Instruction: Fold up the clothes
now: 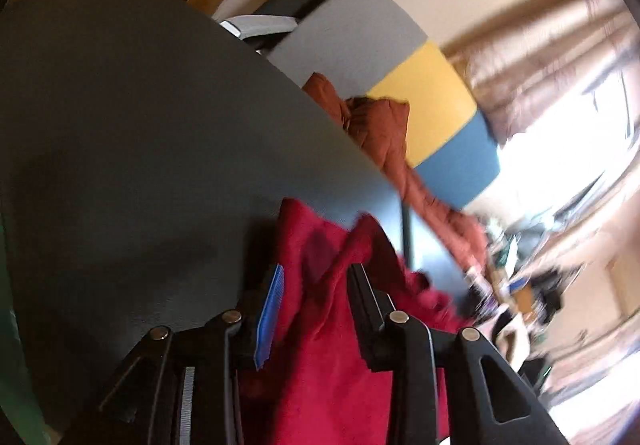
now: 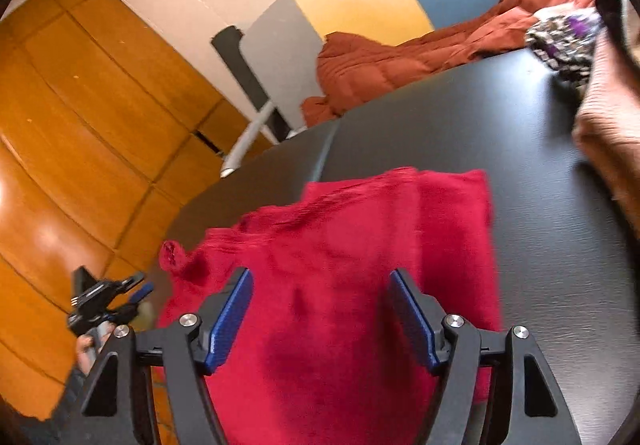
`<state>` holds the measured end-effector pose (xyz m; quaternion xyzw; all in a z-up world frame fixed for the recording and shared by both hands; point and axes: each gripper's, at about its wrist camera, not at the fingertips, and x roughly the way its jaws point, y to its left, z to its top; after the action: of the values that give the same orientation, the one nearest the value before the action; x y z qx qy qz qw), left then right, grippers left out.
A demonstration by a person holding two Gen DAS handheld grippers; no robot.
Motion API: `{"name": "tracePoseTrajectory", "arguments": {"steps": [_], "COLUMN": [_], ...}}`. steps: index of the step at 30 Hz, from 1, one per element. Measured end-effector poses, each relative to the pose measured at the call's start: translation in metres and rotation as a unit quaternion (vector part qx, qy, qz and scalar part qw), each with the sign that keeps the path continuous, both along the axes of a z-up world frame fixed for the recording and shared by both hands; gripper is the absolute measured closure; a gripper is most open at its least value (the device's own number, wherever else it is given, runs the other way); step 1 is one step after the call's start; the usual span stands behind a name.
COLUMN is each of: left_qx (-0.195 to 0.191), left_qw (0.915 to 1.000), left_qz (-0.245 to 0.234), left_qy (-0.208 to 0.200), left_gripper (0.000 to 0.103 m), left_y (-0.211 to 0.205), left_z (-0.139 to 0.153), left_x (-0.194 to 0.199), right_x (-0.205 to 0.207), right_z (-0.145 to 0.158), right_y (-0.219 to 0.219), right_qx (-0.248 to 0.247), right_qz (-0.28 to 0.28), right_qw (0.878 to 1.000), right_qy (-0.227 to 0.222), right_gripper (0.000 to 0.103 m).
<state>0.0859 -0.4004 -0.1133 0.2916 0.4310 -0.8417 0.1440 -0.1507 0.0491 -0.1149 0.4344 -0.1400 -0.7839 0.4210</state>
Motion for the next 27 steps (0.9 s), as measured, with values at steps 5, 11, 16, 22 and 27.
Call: {"name": "tracePoseTrajectory", "arguments": {"steps": [5, 11, 16, 22, 27], "left_qx": [-0.053, -0.097, -0.094, -0.105, -0.122], "left_qw": [0.9962, 0.9857, 0.9817, 0.9812, 0.9853], "left_qz": [-0.062, -0.117, -0.136, -0.138, -0.110], "left_qy": [-0.029, -0.072, -0.094, -0.085, -0.047], "left_gripper": [0.060, 0.059, 0.059, 0.095, 0.097], "left_y": [0.015, 0.022, 0.021, 0.027, 0.033], "left_z": [0.001, -0.009, -0.023, -0.025, -0.007], "left_x": [-0.020, -0.071, -0.098, -0.099, -0.075], "right_x": [-0.023, -0.050, -0.060, -0.060, -0.046], "right_z": [-0.003, -0.009, -0.017, -0.021, -0.011], "right_y": [-0.004, -0.016, -0.027, -0.038, -0.038], "right_qx": [0.022, 0.056, 0.076, 0.098, 0.119], "right_qz": [-0.017, -0.026, -0.016, 0.001, 0.002], "right_qw": [1.000, 0.998, 0.997, 0.995, 0.992], "right_qy": [-0.001, -0.002, -0.005, 0.006, 0.047], "right_gripper": [0.032, 0.038, 0.048, 0.076, 0.091]}}
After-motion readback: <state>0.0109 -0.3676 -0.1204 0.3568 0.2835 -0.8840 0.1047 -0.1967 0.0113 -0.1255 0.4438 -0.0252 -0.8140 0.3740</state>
